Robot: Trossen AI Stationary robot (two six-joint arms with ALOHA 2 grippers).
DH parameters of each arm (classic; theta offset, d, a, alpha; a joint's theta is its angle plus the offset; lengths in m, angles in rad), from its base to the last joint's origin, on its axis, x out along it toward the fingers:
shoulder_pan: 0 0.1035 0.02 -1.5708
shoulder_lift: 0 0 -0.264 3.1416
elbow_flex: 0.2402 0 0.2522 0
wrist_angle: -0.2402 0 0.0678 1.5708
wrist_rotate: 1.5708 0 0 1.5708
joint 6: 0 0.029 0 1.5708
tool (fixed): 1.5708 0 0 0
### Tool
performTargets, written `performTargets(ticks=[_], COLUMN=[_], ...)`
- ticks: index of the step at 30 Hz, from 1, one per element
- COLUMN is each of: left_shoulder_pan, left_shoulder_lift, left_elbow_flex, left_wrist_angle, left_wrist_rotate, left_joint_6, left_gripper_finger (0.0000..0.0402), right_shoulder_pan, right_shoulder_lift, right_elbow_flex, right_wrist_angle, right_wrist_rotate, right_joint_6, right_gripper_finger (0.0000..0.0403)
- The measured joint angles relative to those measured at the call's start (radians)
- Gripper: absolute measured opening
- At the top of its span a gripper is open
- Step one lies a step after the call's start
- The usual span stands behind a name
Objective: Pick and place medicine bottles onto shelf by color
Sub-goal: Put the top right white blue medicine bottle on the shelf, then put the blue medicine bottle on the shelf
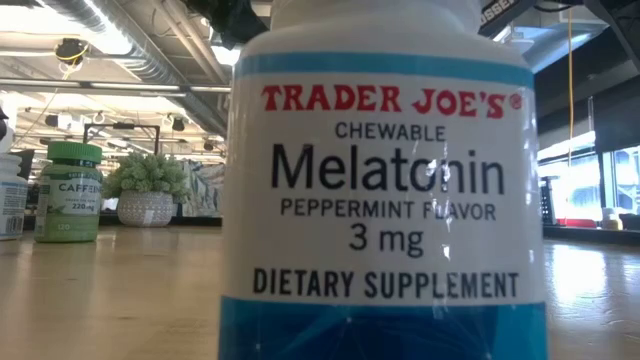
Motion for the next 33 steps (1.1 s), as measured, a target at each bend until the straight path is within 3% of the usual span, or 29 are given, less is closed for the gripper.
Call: performTargets(ticks=[13,25,33], left_shoulder_pan=[0.0,0.0,0.0], left_shoulder_lift=[0.0,0.0,-0.005], left_elbow_flex=[0.0,0.0,0.0], left_wrist_angle=[0.0,0.0,-0.002], left_wrist_rotate=[0.0,0.0,0.001], left_joint_6=[0.0,0.0,-0.053], left_gripper_finger=[0.0028,0.0028,0.0027], right_shoulder_pan=[0.001,0.037,0.111], right_shoulder_lift=[0.0,0.001,0.0], right_elbow_flex=[-0.006,0.006,0.154], right_wrist_angle=[0.036,-0.022,-0.147], right_wrist_rotate=[0.047,-0.068,-0.118], right_joint_6=[-0.021,-0.082,-0.136], right_gripper_finger=[0.0003,0.0002,0.0002])
